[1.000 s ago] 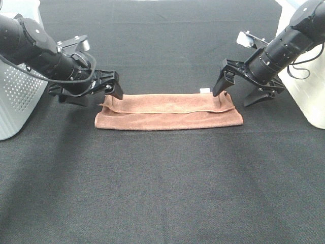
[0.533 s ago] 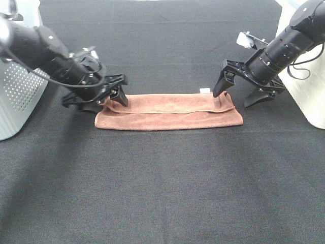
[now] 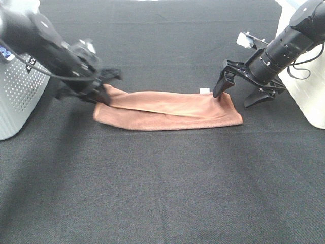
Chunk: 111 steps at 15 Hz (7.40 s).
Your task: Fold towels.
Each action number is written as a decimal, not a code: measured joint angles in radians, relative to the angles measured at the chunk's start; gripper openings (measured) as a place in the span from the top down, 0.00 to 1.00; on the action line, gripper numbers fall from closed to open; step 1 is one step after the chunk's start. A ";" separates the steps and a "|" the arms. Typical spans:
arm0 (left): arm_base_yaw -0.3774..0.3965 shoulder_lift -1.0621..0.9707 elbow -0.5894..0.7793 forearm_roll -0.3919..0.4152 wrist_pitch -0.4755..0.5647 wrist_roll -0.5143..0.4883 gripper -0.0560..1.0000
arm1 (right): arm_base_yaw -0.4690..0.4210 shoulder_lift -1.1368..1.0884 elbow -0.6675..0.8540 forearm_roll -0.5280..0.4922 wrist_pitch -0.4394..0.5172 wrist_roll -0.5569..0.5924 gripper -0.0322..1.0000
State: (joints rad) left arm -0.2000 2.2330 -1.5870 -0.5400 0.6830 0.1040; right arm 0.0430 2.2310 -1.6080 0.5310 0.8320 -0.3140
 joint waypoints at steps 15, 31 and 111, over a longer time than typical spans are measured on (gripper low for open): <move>-0.194 -0.107 -0.122 -0.015 0.087 -0.145 0.93 | 0.000 0.000 0.000 0.005 0.003 0.001 0.13; -0.175 0.085 -0.296 -0.354 -0.139 -0.077 0.28 | 0.000 -0.067 0.000 0.181 0.087 -0.071 0.13; -0.117 -2.031 1.088 0.516 0.375 -0.010 0.28 | 0.069 -1.968 1.097 -0.401 0.240 0.168 0.13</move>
State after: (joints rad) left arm -0.3170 0.2020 -0.4990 -0.0240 1.0580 0.0940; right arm 0.1120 0.2630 -0.5110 0.1300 1.0720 -0.1460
